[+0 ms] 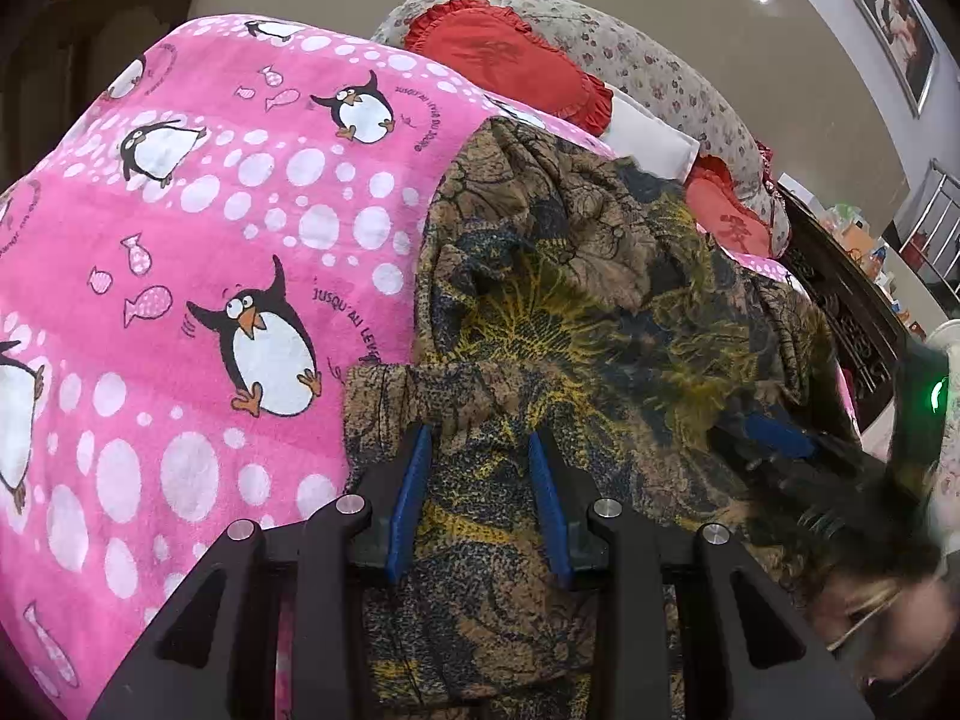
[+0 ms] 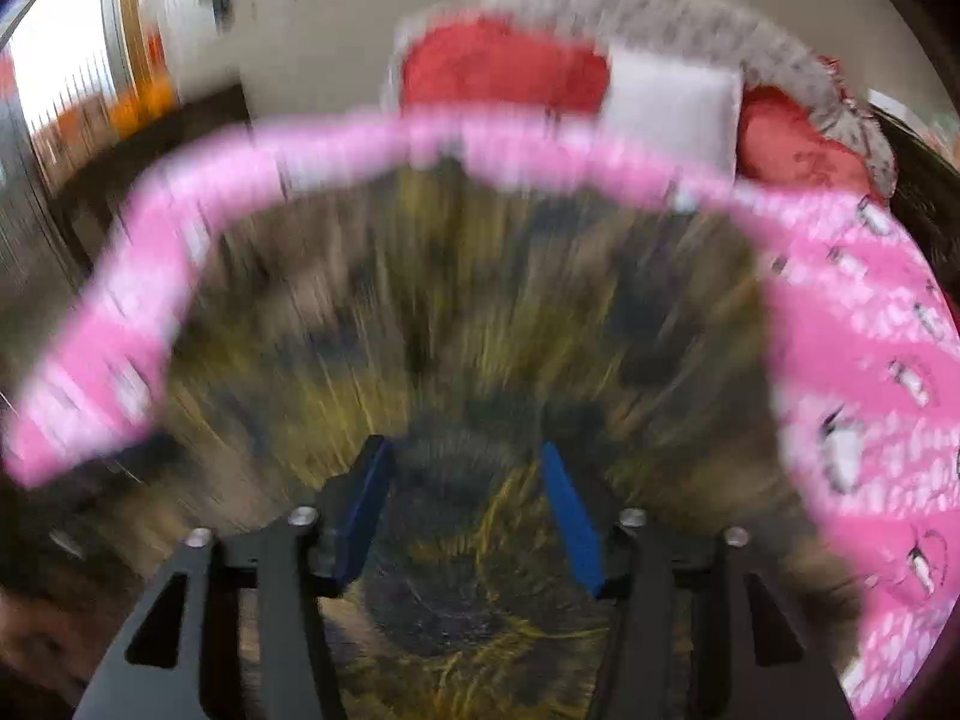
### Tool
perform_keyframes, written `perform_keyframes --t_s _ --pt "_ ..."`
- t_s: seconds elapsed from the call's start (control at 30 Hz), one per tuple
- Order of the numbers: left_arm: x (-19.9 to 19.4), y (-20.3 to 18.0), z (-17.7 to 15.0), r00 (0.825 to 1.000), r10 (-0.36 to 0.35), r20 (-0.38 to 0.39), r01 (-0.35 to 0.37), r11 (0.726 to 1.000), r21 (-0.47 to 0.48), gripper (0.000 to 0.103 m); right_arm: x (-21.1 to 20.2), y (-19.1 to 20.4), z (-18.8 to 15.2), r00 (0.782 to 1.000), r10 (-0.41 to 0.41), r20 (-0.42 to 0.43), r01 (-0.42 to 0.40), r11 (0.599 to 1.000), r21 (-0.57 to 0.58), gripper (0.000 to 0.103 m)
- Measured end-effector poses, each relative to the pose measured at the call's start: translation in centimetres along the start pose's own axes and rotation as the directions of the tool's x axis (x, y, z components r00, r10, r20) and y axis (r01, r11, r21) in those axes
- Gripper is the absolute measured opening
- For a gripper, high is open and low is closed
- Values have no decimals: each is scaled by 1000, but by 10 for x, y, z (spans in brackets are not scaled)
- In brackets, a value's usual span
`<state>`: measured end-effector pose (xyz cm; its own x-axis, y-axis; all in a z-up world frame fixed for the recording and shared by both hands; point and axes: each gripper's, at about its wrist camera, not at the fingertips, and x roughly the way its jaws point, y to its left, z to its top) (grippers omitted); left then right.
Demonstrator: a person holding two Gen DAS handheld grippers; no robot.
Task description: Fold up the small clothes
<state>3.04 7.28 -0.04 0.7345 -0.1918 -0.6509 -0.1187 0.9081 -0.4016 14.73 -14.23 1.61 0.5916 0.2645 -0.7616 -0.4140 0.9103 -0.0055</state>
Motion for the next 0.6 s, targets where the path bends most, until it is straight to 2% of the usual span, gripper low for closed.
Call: perform_keyframes --t_s 0.03,0.07,0.17,0.27,0.33,0.37,0.4,0.43,0.47,0.5,0.53,0.6 --pt "0 1 0 1000 -4 0 4 1000 -2 14 2 9 -7 998 -44 55 47 997 -62 62" --pt "0 1 1 1000 -7 0 7 1000 -5 14 0 11 -10 996 -60 61 65 995 -81 62" --pt "0 4 1 1000 -14 1 14 1000 -10 14 -20 6 -7 996 -82 30 83 996 -43 60" --pt "-1 4 1 1000 -15 3 15 1000 -12 14 -46 -16 -18 979 -193 68 197 978 -65 62" --pt "-2 6 1 1000 -24 5 25 1000 -20 14 -47 -72 -38 961 -275 -26 275 961 -2 63" --pt "-2 8 1 1000 -28 6 28 999 -24 14 -48 -94 -48 955 -290 -61 292 955 40 65" --pt "-3 9 0 1000 -30 7 31 999 -29 14 -55 -132 -65 957 -273 -104 286 945 159 74" --pt "-3 9 0 1000 -30 9 30 999 -32 14 -71 -162 -80 968 -231 -95 249 925 286 73" --pt "-4 8 -1 1000 -27 9 28 999 -31 14 -83 -175 -87 959 -265 -97 282 901 331 67" --pt "-4 7 -1 1000 -21 9 21 999 -26 14 -92 -179 -90 942 -319 -105 336 886 320 57" --pt "-4 5 -1 1000 -14 9 15 1000 -20 14 -104 -180 -91 931 -353 -92 364 884 294 57" --pt "-5 4 -2 1000 -7 10 7 1000 -15 14 -123 -173 -87 944 -330 -14 321 904 281 57"
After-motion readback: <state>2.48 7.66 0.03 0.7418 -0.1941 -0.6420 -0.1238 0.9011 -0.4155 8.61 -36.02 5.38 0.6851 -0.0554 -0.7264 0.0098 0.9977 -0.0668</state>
